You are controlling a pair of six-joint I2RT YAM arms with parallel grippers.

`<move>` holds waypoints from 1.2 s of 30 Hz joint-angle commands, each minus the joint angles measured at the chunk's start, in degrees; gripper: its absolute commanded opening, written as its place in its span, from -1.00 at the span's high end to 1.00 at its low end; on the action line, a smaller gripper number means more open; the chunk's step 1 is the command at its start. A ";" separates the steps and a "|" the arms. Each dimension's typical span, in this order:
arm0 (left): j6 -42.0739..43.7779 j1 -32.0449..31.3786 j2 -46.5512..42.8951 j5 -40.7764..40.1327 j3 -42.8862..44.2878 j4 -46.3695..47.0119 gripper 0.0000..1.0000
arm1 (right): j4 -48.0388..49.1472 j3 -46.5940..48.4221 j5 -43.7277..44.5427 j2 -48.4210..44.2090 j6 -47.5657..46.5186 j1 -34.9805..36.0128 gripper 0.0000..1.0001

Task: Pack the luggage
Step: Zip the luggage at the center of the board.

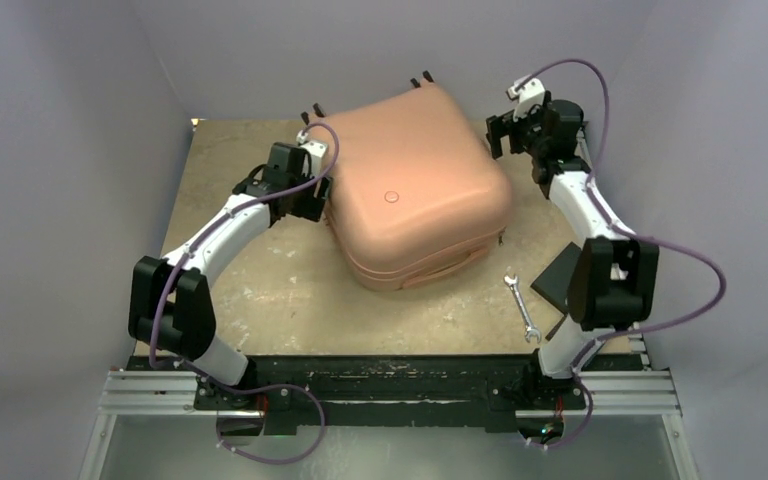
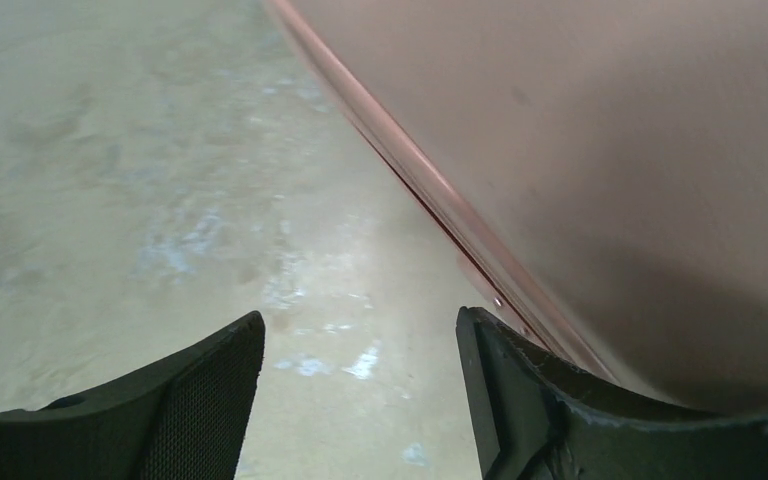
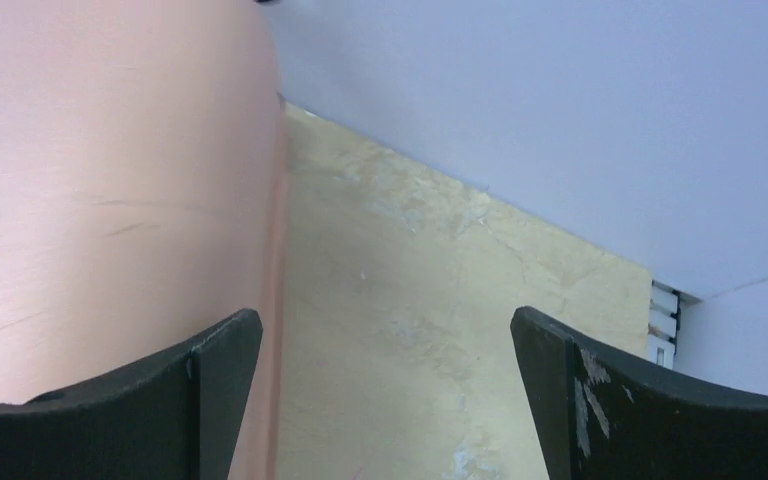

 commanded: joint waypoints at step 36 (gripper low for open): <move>1.86 -2.54 -7.95 7.49 8.46 3.14 -0.57 | 7.32 -57.17 -10.94 -45.25 -25.72 -5.91 -0.52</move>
